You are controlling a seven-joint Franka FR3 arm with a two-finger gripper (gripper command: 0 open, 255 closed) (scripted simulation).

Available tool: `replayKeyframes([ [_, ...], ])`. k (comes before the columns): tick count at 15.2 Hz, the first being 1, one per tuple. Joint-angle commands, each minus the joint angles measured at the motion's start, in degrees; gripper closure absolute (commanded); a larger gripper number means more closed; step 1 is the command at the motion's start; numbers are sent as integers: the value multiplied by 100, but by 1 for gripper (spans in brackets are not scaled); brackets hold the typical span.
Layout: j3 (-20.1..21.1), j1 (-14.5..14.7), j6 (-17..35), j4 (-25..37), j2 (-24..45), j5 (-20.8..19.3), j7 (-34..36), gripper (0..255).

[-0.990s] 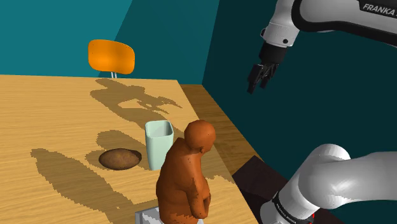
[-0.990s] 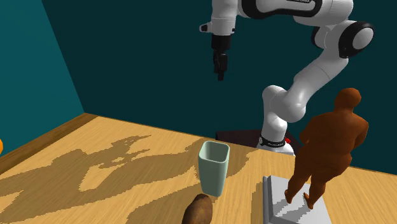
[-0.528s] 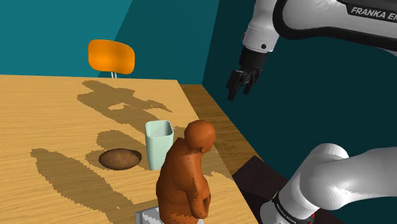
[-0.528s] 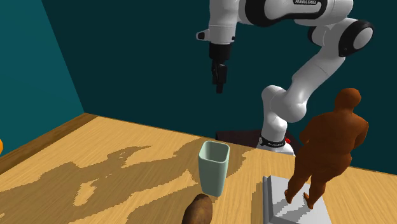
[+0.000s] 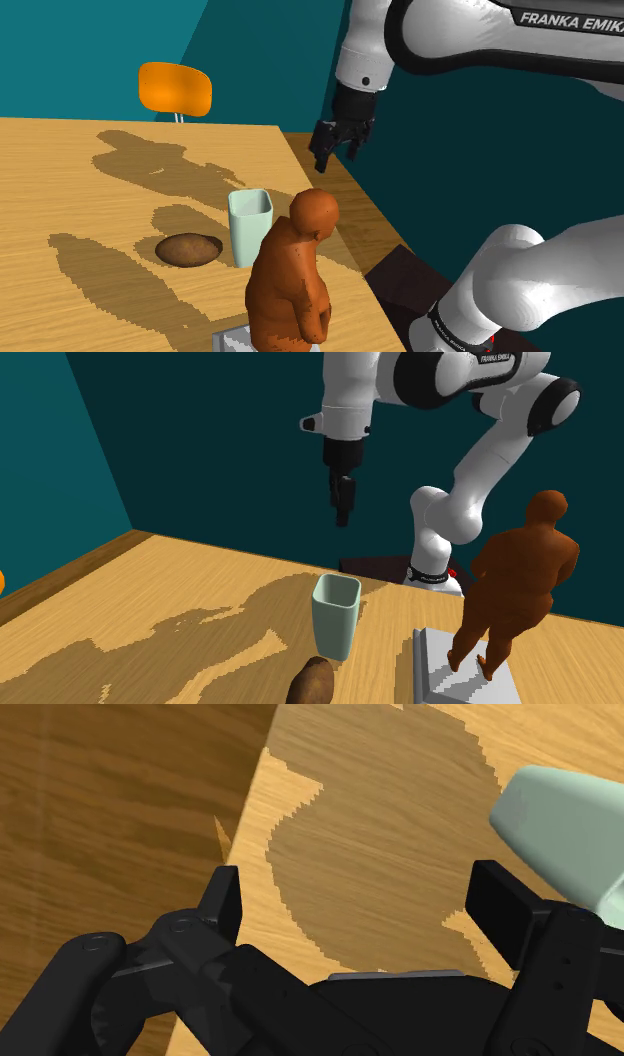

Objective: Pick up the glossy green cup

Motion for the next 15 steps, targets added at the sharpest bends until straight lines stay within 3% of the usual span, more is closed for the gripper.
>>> replayKeyframes([
  [1, 247, 34, 98, 214, 277, 71, 299, 0],
  [10, 1306, 95, 611, 1283, 1757, -75, 1620, 0],
  [15, 1335, 114, 922, 990, 1776, -68, 1628, 0],
])
